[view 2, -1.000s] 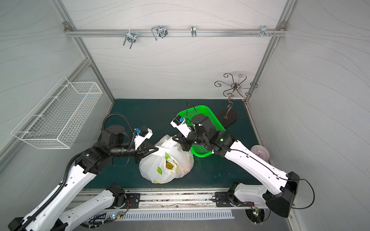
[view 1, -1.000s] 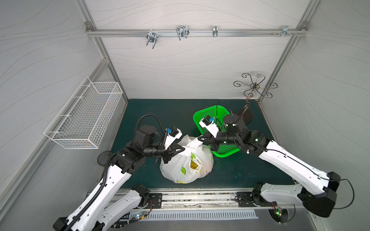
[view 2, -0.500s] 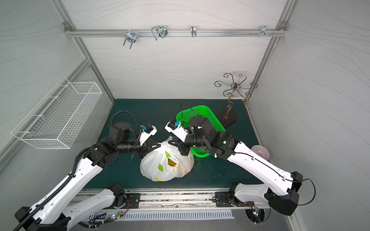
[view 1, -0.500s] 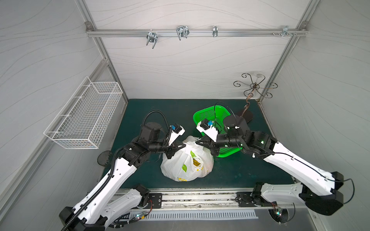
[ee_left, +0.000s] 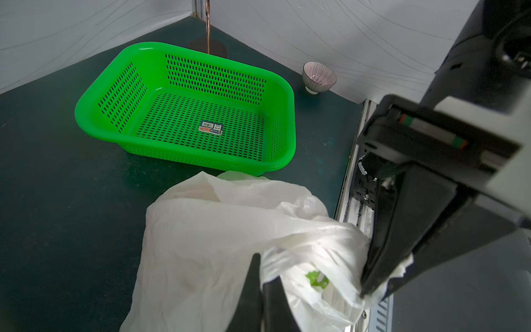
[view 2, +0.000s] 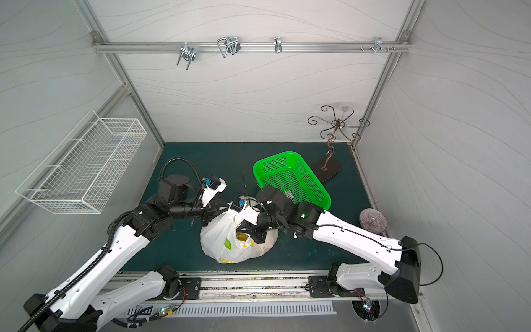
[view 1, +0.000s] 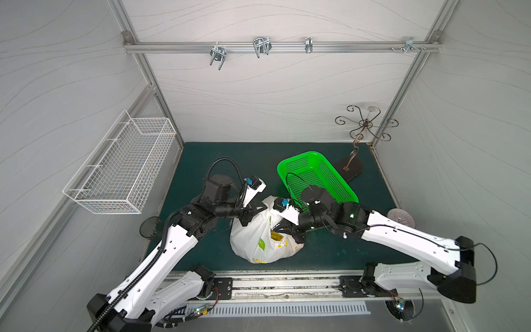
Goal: Place the pineapple into a plastic bag & tie a knot
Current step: Cross the plastic bag at the center of the board.
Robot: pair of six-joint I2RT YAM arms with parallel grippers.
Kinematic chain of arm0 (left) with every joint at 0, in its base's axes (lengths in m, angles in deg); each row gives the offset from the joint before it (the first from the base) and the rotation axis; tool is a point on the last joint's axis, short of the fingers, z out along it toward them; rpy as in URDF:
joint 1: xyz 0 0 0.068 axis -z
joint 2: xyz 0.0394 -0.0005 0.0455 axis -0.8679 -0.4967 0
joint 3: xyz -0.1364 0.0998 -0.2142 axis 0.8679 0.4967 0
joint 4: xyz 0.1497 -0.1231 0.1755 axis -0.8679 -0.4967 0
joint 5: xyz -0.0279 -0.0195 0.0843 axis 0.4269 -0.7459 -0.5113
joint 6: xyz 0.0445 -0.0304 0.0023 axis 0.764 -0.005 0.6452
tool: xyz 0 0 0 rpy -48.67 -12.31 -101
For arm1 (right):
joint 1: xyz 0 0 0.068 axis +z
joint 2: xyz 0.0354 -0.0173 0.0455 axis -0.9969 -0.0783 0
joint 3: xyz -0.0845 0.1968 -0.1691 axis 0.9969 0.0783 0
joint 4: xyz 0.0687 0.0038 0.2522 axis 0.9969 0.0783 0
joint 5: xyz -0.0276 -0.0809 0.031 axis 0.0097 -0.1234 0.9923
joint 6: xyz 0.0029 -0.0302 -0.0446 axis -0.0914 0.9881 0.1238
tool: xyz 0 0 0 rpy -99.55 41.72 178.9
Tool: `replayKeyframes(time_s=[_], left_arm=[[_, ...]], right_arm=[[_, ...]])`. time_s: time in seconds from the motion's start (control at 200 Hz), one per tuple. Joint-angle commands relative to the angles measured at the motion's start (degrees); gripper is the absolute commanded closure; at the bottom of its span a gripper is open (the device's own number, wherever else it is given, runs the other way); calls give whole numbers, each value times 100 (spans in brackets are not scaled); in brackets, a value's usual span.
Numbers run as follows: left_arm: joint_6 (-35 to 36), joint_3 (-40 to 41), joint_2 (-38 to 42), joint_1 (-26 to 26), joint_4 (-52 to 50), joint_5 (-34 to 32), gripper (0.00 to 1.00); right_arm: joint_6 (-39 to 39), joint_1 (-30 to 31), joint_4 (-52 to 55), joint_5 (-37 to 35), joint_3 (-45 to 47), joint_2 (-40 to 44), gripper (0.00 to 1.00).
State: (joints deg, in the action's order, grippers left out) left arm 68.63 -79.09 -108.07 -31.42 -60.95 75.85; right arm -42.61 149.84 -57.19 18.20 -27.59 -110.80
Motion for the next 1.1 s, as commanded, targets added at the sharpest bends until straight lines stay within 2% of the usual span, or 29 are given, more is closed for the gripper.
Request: replayKeyframes(time_s=[0.0,0.22,0.58,0.66,0.76,0.845,0.95,1.095], left_arm=[[-102,91,152,-31,357,20,100],[-409,370,373,-30,551,48,100],[-525,666,646,-32,221,125,100],[-634,833,687,-57,293,368,100],[-827,1074,831,-58,467,579,89],[-890,1240,994,-91,554,596,71],[-1000,1377,1214,-262,705,777,56],[-946,1553,1389,-454,758,853,39]], right_arm=[[-183,65,-536,178,194,-187,100],[-342,90,-776,-11,588,-325,100],[-197,152,-1371,-1002,1107,-327,100],[-118,158,-1500,-1101,1136,-377,100],[-58,158,-1582,-1124,1084,-463,100],[-53,157,-1698,-1128,1087,-509,100],[-69,156,-1758,-1107,1090,-559,100],[-103,158,-1845,-1107,1122,-550,100]])
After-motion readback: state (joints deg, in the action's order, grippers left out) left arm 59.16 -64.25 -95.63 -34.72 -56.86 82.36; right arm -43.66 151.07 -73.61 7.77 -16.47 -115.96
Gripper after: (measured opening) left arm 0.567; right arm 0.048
